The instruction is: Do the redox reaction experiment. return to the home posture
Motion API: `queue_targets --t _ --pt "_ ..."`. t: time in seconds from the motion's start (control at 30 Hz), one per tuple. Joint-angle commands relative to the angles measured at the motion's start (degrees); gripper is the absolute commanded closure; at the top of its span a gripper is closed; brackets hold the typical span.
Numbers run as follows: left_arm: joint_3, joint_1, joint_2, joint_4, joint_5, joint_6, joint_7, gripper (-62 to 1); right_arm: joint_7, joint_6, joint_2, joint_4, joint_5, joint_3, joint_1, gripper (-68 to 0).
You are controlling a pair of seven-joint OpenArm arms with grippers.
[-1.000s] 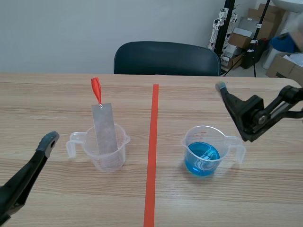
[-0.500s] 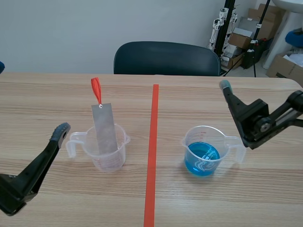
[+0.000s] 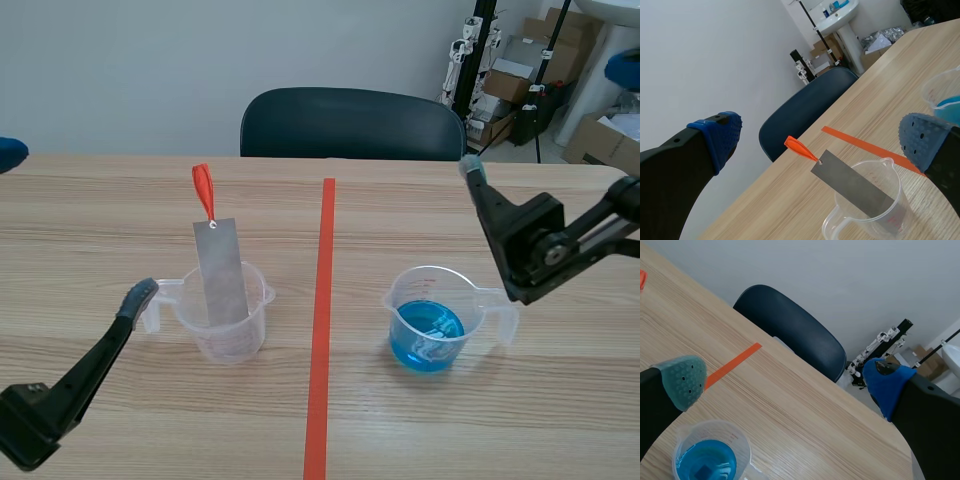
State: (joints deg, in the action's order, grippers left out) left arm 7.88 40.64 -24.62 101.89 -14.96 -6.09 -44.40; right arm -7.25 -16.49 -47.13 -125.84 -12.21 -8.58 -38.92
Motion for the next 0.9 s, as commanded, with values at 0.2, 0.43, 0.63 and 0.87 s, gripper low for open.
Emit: queue_targets --t 0.2,0.43,0.63,0.87 --pt "-0.2 0.1 0.2 0.9 0.7 0.3 -0.7 -62.3 -0.6 0.0 -0.2 -1.4 -0.1 0.6 -0.5 -67.1" --pt "0.0 0.1 0.0 0.9 0.5 0.3 -0.5 -62.3 -0.4 0.0 -0.2 -1.4 0.2 0.6 -1.3 -67.1" --pt "0.0 -0.6 -0.2 0.9 0.3 0.3 1.6 -62.3 -0.2 0.0 -0.2 -1.1 0.2 0.6 -1.3 -67.1" --pt "0.0 -0.8 -0.2 0.9 0.3 0.3 2.3 -62.3 -0.1 0.0 -0.2 -1.0 0.2 0.6 -1.2 -67.1"
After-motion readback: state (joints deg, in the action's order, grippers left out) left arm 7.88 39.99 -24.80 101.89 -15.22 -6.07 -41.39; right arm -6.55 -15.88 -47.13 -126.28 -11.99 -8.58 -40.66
